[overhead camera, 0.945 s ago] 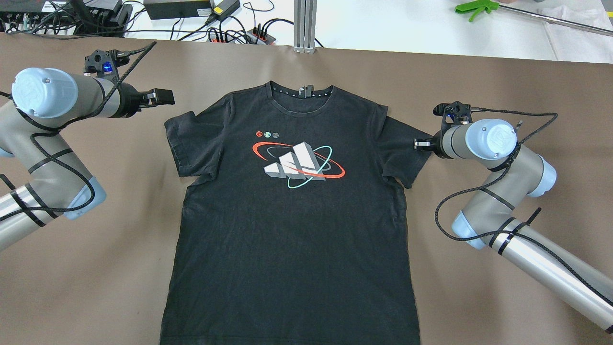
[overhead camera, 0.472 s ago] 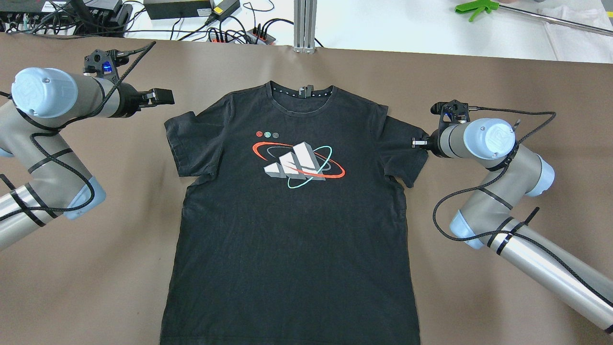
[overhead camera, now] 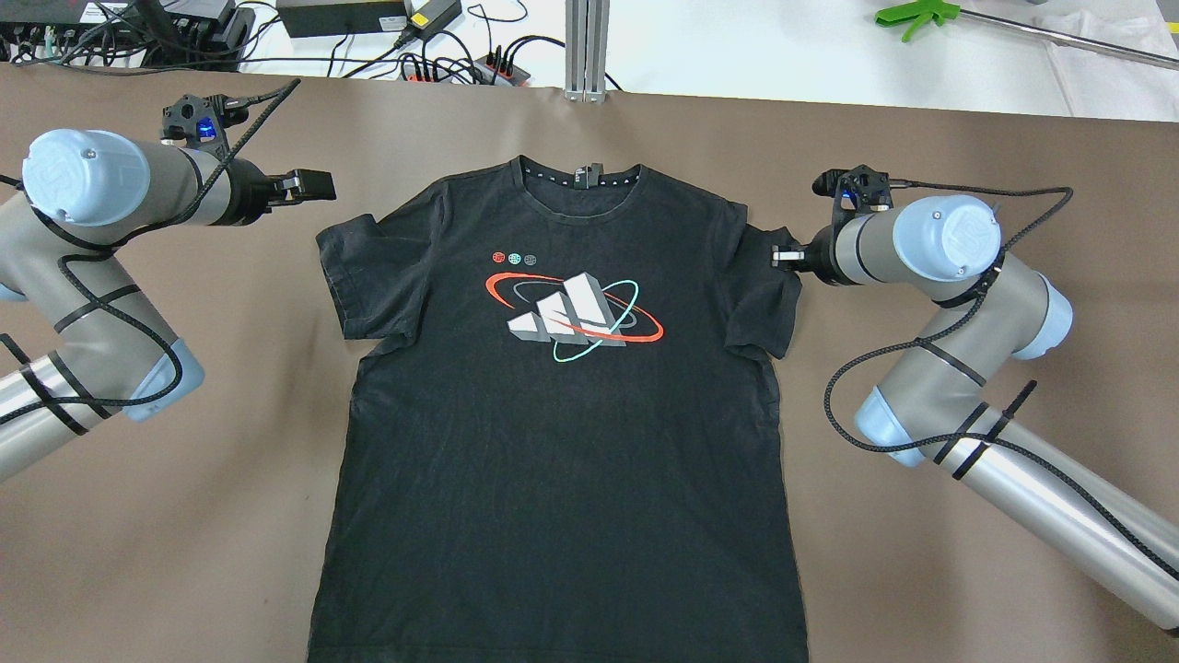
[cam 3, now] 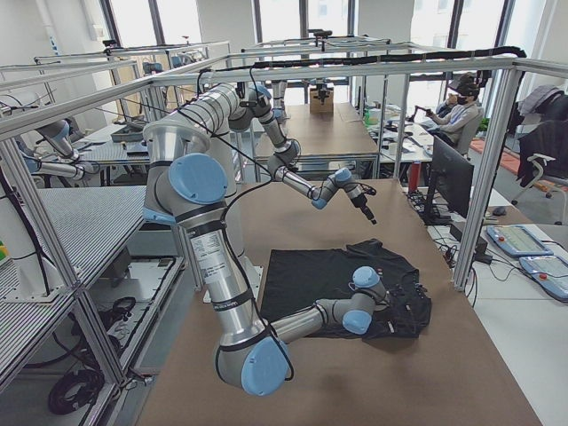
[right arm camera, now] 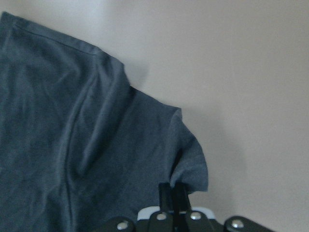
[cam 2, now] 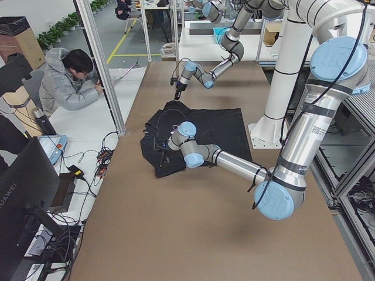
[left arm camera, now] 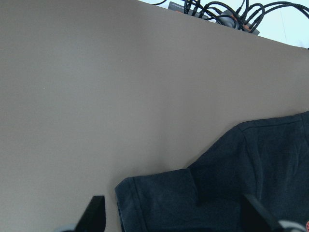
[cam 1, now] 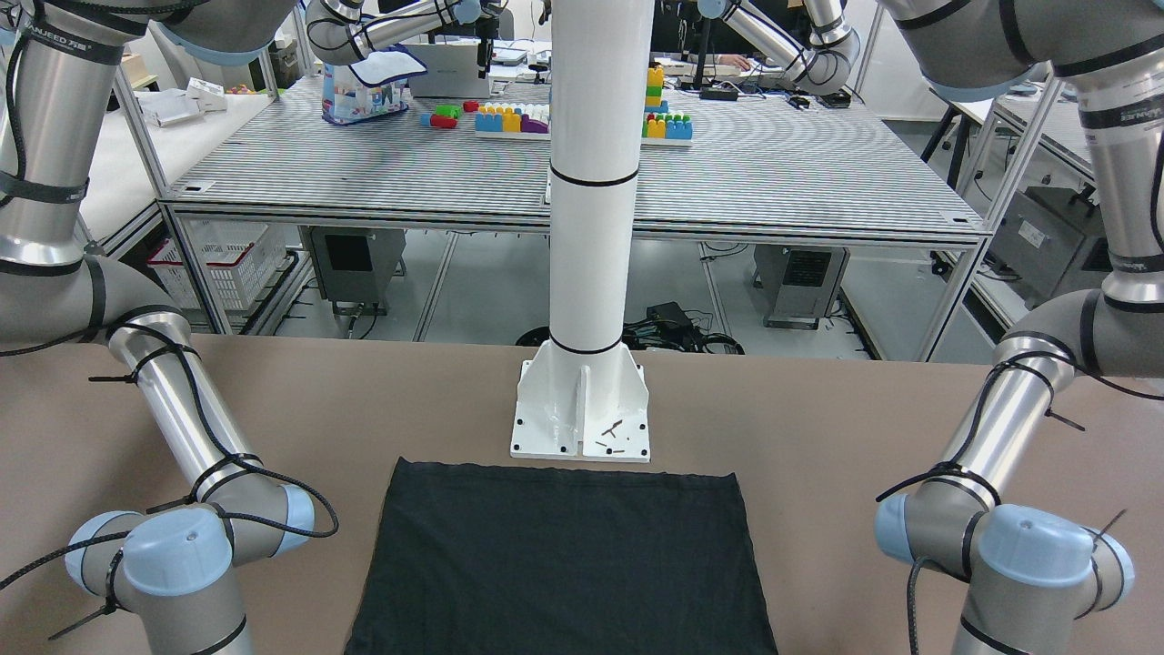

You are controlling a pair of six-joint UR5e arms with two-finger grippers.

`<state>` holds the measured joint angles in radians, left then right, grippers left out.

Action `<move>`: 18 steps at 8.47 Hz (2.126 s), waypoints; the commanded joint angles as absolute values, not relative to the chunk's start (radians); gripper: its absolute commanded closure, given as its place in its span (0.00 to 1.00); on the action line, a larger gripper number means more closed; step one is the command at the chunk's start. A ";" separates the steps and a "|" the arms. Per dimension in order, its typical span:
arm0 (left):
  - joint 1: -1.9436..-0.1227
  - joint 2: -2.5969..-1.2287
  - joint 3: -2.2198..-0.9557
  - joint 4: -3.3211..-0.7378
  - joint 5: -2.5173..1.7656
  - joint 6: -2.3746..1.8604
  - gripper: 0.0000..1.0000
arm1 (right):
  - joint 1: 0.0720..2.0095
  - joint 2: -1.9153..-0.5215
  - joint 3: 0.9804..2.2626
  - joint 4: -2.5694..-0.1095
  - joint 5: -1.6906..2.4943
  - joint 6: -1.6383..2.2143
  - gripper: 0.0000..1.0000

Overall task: Fold clothes
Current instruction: 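Grasp the sleeve nearest the right gripper and fold it inward over the chest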

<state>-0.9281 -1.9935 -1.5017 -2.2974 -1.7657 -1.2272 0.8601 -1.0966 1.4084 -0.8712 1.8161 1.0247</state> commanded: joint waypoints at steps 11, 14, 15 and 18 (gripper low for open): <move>-0.927 -1.991 -1.483 -2.296 -1.767 -1.215 0.00 | 0.769 -0.876 1.369 -0.999 1.697 1.068 1.00; -0.927 -2.003 -1.468 -2.296 -1.766 -1.213 0.00 | 0.765 -0.870 1.361 -0.999 1.695 1.069 1.00; -0.927 -2.006 -1.468 -2.296 -1.766 -1.215 0.00 | 0.765 -0.870 1.359 -0.997 1.695 1.069 1.00; -0.927 -2.019 -1.456 -2.296 -1.766 -1.213 0.00 | 0.758 -0.877 1.361 -0.993 1.667 1.069 0.05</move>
